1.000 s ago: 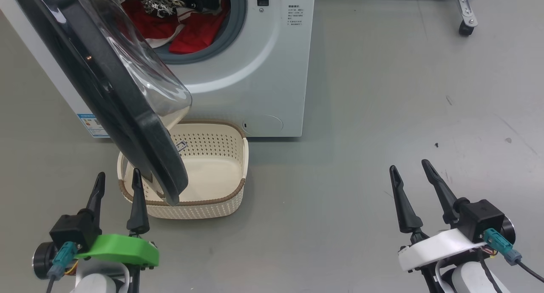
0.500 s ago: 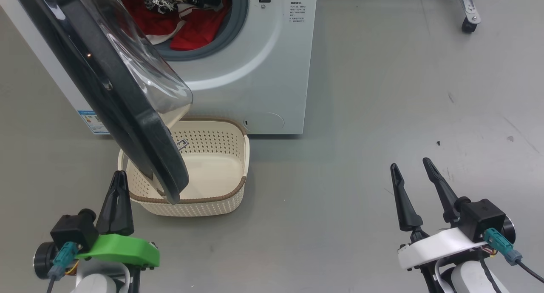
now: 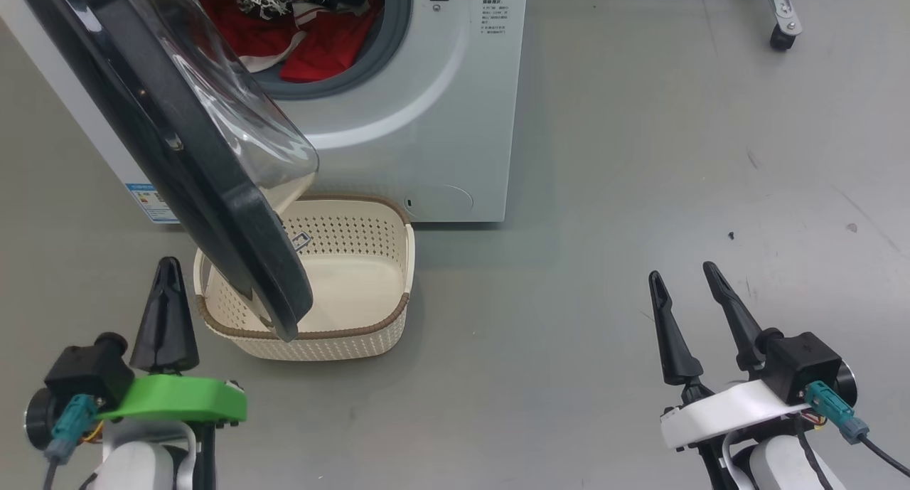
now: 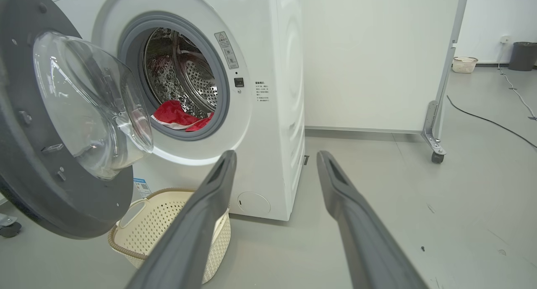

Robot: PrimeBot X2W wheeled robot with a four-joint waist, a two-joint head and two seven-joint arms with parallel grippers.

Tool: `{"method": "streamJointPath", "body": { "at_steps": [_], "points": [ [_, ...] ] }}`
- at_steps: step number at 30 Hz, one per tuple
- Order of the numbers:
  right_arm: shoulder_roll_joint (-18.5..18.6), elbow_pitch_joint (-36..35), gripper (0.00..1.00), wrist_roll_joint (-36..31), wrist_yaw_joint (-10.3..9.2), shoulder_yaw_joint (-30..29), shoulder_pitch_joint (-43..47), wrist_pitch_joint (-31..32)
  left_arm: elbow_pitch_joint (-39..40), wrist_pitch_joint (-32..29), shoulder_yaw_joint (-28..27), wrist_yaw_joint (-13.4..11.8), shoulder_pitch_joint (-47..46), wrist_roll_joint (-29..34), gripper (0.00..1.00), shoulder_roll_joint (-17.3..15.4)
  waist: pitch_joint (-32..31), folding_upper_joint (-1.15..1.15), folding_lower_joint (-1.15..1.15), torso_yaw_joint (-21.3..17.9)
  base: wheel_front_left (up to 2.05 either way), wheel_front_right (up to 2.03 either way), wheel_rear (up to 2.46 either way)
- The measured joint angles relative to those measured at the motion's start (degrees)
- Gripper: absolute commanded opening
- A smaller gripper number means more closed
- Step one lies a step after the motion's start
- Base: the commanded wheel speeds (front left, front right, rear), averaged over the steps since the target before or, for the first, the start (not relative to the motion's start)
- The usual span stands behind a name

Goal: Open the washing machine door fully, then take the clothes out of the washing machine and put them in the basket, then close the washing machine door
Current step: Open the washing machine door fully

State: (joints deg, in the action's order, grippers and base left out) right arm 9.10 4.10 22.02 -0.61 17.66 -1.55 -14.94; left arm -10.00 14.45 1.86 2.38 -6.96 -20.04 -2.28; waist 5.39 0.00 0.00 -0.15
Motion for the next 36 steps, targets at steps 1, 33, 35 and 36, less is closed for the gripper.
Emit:
{"method": "streamJointPath", "body": {
  "at_steps": [1,33,35,36],
  "points": [
    [-0.1,0.0,1.00,0.0,0.01,-0.1,0.0,0.0,0.7,0.0,-0.3,0.0,-0.3,0.0,0.00,0.0,0.0,0.00,0.00,0.0,0.00,0.00,0.00],
    [-3.0,2.0,1.00,-1.5,3.07,-2.3,0.1,0.0,13.3,-6.8,8.4,3.0,-15.7,1.1,0.00,-0.8,-1.1,0.00,0.00,-1.4,0.00,0.00,0.00],
    [-3.3,2.1,1.00,-1.5,3.10,-2.3,0.1,0.0,12.1,-8.1,9.5,3.1,-14.9,1.1,0.00,-0.8,-1.2,0.00,0.00,-1.6,0.00,0.00,0.00],
    [-3.4,2.2,1.00,-1.6,3.18,-2.4,0.1,0.0,11.4,-8.7,10.0,3.2,-14.2,1.1,0.00,-0.8,-1.2,0.00,0.00,-1.7,0.00,0.00,0.00]
  ]
}}
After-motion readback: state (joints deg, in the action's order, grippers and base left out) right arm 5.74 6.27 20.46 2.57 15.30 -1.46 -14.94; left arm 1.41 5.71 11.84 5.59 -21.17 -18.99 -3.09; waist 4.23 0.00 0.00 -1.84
